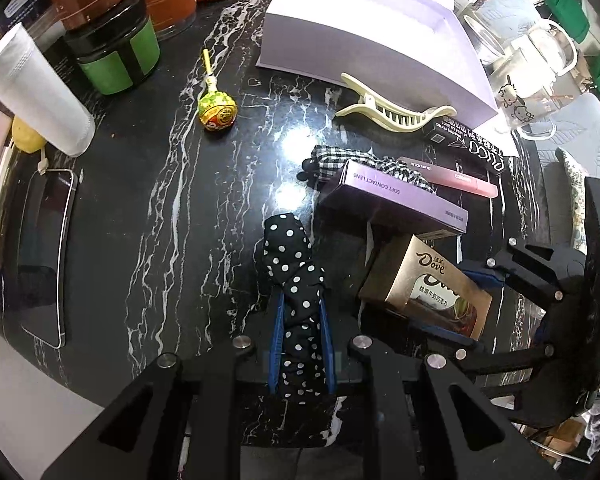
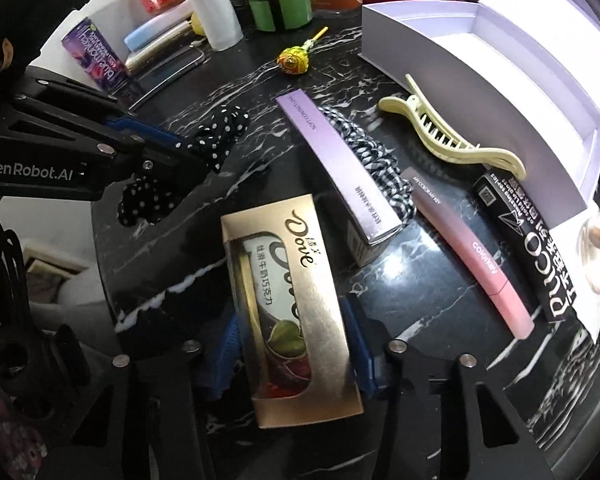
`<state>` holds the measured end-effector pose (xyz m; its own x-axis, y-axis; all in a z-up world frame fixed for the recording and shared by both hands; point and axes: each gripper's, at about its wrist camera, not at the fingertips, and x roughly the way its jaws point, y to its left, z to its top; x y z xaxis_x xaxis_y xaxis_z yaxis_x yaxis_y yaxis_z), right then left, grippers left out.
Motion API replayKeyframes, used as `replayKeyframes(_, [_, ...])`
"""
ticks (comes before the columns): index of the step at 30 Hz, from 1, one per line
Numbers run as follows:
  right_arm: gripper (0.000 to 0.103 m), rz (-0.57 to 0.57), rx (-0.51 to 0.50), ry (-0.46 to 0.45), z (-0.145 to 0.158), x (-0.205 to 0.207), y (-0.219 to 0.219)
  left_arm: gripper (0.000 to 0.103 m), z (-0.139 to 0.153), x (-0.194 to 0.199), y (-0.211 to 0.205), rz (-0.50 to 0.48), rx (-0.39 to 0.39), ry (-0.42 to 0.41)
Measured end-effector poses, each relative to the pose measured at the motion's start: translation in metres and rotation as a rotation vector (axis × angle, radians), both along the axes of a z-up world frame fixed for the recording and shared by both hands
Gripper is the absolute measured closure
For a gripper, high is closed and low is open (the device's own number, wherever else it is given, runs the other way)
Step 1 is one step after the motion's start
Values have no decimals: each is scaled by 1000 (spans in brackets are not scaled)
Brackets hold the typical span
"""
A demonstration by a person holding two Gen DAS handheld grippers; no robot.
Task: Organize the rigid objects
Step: 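Grasp the gold Dove box with the right gripper while the left gripper holds the scrunchie, then carry the scrunchie with the left gripper while the right gripper carries the Dove box into the gift box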
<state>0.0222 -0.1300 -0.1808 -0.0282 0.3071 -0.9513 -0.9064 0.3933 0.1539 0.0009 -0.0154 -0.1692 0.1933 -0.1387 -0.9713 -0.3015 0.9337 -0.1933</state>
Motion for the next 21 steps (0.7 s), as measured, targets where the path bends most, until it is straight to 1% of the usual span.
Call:
replayKeyframes(3, [58,-28,11,30,1,-3,2,86,5,-3,1,1,5,-7])
replayKeyframes(6, [58,-73,17,52,8,-5,-1,86,14,-6,3,1,4,-18])
replayKeyframes(10, [58,-123,18,46,23,-11,-4,86,33,-8,5,-15,11,-50])
replayKeyframes(15, [58,-199,33,27,50,-19,-11,86,61,-8,6,-42,33,-94])
replayKeyframes(18, [58,-243,42,16,66,-20,-14,86,81,-7,5,-71,49,-129])
replayKeyframes(21, [58,-287,63,8,81,-22,-15,86,94,-6,5,-95,54,-154])
